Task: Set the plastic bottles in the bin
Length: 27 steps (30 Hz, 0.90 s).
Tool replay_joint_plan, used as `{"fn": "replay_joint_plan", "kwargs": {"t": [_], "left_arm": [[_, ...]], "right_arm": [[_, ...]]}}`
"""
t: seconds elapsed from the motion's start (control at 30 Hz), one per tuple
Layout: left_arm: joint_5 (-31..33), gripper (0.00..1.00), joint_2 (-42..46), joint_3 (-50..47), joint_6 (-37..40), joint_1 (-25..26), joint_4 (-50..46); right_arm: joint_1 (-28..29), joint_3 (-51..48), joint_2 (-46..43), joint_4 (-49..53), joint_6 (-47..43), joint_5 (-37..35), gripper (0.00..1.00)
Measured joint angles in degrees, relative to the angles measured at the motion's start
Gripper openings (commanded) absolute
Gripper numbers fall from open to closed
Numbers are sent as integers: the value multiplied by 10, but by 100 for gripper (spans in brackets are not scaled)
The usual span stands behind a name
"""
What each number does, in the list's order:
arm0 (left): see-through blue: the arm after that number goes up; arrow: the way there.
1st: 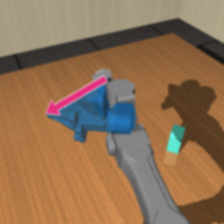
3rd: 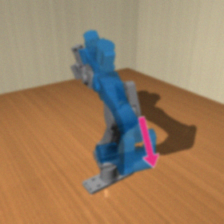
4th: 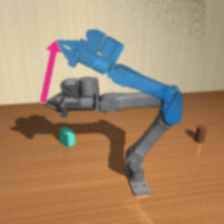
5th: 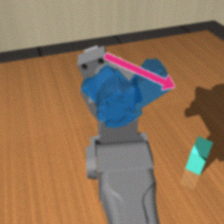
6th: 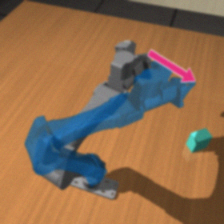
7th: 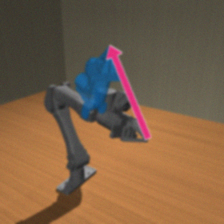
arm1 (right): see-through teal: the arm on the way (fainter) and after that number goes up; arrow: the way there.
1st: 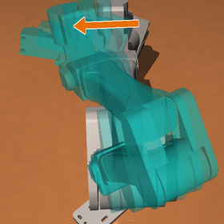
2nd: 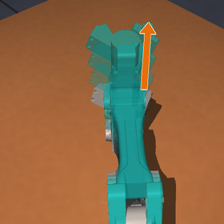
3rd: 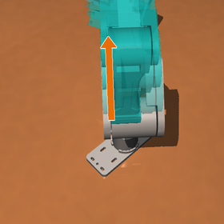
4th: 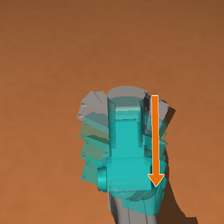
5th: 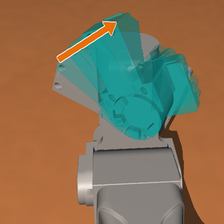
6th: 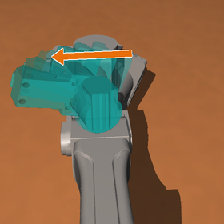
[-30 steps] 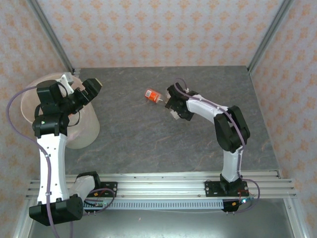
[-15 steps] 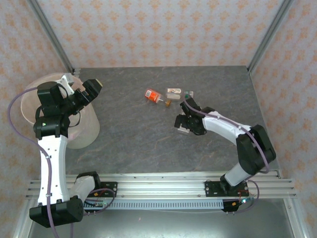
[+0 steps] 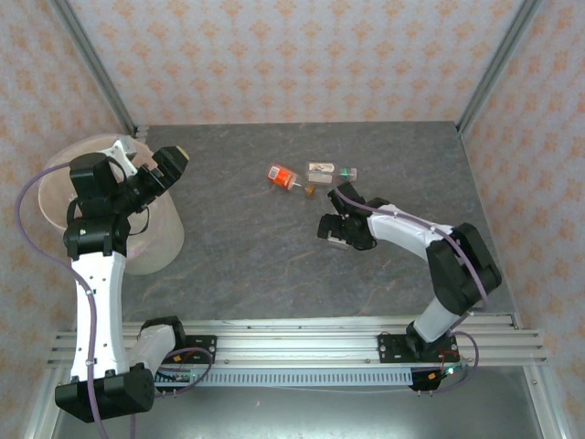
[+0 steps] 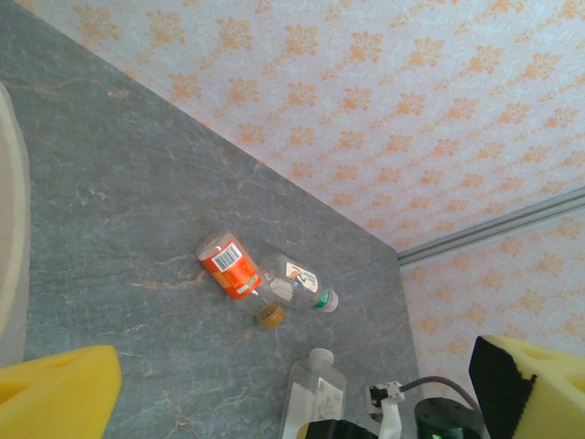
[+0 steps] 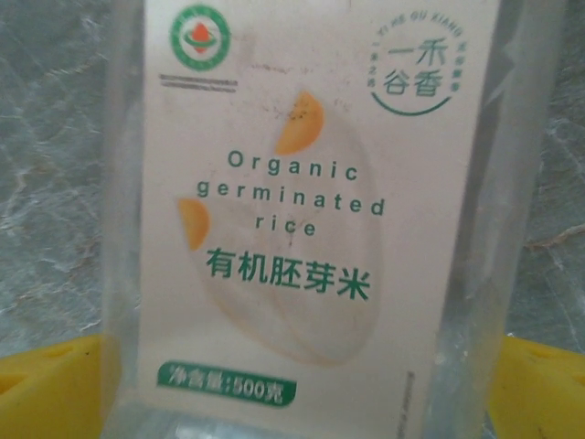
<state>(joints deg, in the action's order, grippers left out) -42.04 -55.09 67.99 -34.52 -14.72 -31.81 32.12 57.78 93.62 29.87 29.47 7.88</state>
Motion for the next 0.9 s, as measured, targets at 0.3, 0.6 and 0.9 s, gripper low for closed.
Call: {"fn": "replay_joint_plan", "kwargs": {"t": [0.3, 0.6, 0.9], "left_arm": [[-1, 100, 6, -11, 1, 1, 8], [-15, 100, 11, -11, 0, 2, -3], [5, 100, 15, 5, -16, 121, -26]], "right_arm": [[6, 0, 26, -5, -7, -19, 84], [7, -29, -13, -34, -37, -30, 66], [10, -89, -172, -103, -87, -23, 54]]}}
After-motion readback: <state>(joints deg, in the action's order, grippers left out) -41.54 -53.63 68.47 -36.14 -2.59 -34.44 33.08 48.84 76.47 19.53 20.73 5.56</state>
